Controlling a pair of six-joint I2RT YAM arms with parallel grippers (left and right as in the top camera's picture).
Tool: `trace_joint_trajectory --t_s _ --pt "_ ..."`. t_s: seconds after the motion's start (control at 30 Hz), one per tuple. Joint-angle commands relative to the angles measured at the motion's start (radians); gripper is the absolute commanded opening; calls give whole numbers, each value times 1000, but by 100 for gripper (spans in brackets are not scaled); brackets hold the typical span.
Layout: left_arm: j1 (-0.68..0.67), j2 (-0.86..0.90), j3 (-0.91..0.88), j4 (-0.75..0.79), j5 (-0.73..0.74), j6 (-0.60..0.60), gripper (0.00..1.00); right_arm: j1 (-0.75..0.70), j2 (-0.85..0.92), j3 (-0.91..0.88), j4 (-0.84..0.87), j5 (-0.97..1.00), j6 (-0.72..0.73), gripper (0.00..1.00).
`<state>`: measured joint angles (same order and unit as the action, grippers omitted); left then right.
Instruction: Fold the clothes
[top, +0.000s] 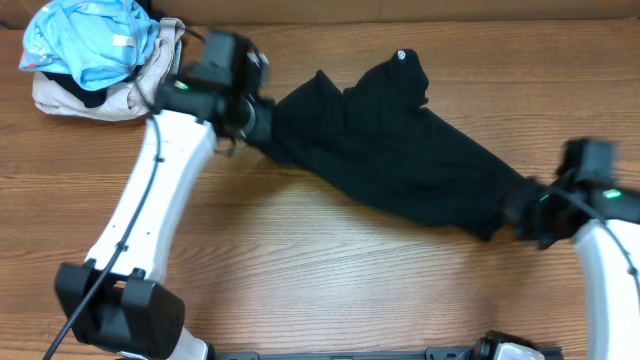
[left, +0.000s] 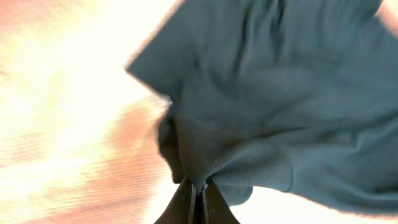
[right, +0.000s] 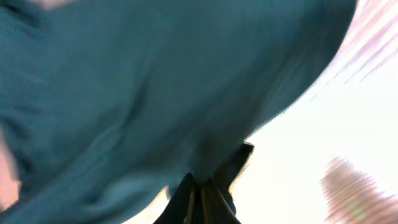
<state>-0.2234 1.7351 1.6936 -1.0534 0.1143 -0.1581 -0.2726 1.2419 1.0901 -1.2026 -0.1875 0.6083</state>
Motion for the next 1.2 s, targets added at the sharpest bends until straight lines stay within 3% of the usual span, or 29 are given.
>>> trace_joint_trajectory --t_s 0.0,0.23,0.7,0.93,1.17 --pt "37 -9 143 -27 -14 -6 4 -55 -29 200 -69 48 -148 4" --pt "82 -10 319 -115 -13 -7 4 -123 -29 394 -166 48 -198 4" --pt "92 -36 458 -296 -20 1 4 -126 -21 397 -203 -32 -278 4" --pt "84 -16 368 -363 -43 -5 4 -80 53 307 -168 -47 -308 4" --pt "85 17 134 -226 -74 -42 5 2 176 159 -3 -57 -351 4"
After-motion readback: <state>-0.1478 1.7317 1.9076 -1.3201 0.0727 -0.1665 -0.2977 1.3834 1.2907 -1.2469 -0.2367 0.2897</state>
